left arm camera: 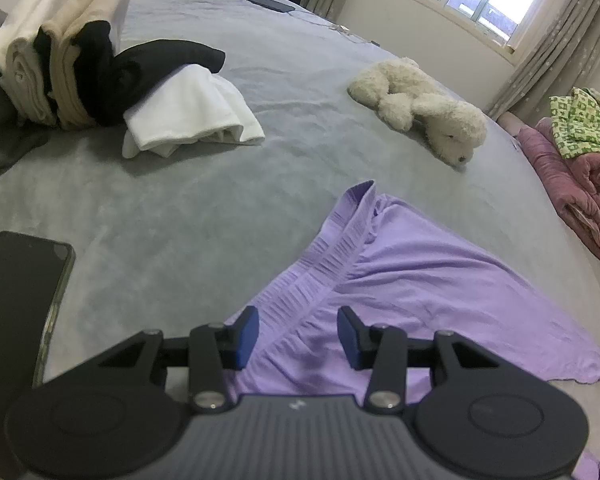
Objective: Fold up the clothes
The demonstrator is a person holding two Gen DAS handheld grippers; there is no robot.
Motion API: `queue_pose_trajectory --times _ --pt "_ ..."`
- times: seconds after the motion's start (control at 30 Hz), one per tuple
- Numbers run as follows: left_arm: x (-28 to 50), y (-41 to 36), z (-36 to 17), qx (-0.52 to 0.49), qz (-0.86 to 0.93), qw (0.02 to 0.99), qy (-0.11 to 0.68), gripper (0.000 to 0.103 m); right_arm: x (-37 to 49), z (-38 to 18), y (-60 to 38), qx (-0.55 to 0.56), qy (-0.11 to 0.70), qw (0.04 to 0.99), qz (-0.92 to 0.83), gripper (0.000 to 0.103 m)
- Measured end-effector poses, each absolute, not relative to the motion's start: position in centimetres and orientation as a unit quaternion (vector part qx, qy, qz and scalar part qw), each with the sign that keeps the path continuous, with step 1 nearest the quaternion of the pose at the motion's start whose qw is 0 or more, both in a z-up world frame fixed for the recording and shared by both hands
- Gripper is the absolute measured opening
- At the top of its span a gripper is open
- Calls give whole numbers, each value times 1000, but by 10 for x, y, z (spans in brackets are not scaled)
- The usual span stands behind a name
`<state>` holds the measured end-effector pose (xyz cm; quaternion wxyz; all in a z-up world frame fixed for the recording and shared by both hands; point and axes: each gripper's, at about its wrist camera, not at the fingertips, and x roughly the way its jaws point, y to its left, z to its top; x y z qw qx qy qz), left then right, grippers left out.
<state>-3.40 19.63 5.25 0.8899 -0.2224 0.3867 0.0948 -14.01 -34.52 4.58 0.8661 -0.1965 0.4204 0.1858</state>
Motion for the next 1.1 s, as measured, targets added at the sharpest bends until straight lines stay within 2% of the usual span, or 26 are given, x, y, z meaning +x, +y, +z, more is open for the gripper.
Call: queue_pose_trajectory --times 0.07,0.1,0.13,0.17,0.2,0.3,0.53,0.83,1.1 --pt "-34 197 53 -224 94 890 386 45 -136 41 -339 -209 427 860 185 52" --pt "-34 197 53 -224 93 890 386 45 -133 37 -337 -212 433 857 182 40" --pt "-34 197 53 -225 93 890 386 45 -130 34 -337 -213 441 855 172 21" --pt "-34 198 53 -225 92 890 385 45 -128 32 -339 -212 445 855 163 14" --pt "-34 198 53 -226 92 890 385 45 -126 30 -342 -210 449 855 154 9" --pt "-34 199 53 -227 90 889 386 46 -129 36 -352 -191 438 867 139 3" --pt "-33 197 52 -223 90 889 390 48 -129 58 -389 -116 395 907 87 2" --pt "-31 194 50 -216 94 889 393 50 -82 49 -418 -79 396 913 -57 2" --pt "-30 195 51 -216 90 890 391 51 -68 36 -432 -68 407 904 -106 1"
